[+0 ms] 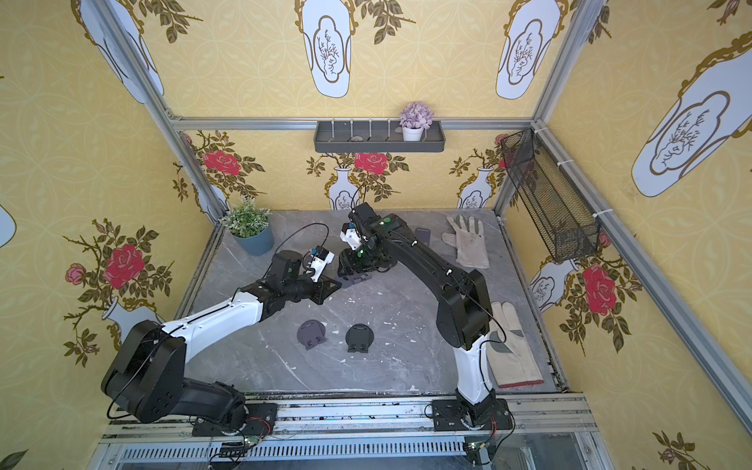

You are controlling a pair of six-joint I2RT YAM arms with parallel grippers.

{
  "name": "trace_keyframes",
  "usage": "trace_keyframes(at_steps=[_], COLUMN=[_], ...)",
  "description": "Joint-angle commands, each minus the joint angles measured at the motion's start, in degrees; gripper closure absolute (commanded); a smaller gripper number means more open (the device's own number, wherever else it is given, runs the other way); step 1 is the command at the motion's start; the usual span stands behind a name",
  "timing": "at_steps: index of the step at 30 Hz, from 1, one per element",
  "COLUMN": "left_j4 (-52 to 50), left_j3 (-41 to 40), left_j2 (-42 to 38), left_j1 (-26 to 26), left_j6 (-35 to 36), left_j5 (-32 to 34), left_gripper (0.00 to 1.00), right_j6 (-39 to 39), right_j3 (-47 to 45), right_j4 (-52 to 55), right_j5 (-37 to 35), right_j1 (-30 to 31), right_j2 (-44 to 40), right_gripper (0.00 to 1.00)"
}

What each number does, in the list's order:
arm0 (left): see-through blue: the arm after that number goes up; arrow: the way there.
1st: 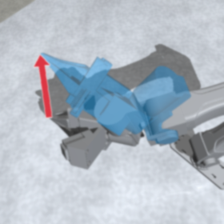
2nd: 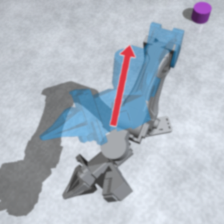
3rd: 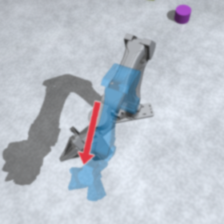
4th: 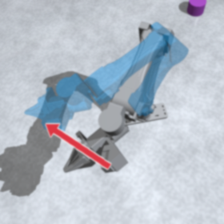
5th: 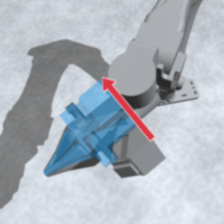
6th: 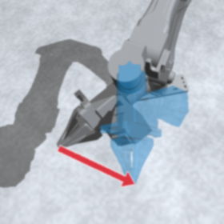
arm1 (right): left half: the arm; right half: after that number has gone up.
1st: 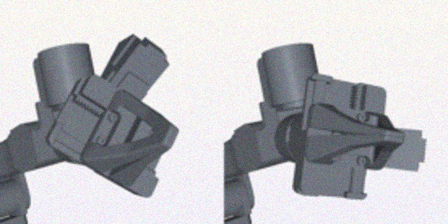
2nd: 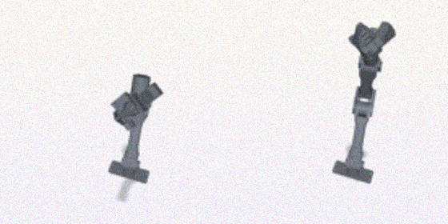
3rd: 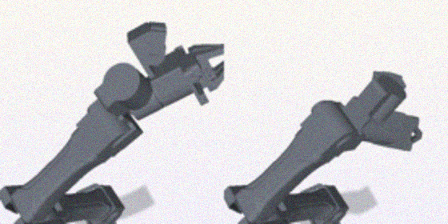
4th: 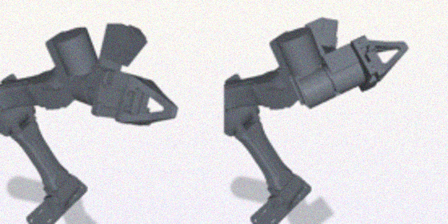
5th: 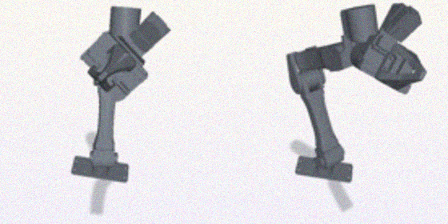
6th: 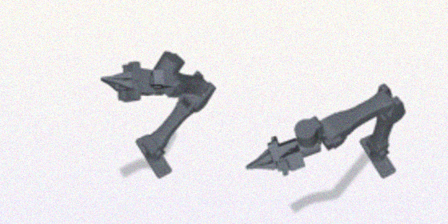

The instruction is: Open the phone stand

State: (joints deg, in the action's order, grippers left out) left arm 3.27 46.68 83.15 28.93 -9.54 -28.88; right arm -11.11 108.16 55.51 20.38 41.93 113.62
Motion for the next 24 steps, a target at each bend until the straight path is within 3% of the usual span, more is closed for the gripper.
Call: trace_keyframes(at_steps=[1, 14, 24], left_j4=[4.40, 5.99, 11.40], left_j3=[-0.22, 3.13, 2.64], left_j2=[0.73, 11.38, 15.41], left_j1=[0.16, 0.12, -3.01], left_j6=[-3.56, -15.57, -28.28], left_j5=[-2.92, -7.48, -8.17], left_gripper=[1.00, 1.00, 1.00], right_j6=[-2.31, -2.56, -1.39], right_j3=[0.39, 1.38, -0.61], right_j4=[-1.69, -5.70, -8.66], right_j5=[-8.84, -20.25, -26.54], right_j1=[-0.10, 1.05, 2.10], right_j2=[-0.98, -5.08, -9.32], right_gripper=[0.50, 0.49, 0.48])
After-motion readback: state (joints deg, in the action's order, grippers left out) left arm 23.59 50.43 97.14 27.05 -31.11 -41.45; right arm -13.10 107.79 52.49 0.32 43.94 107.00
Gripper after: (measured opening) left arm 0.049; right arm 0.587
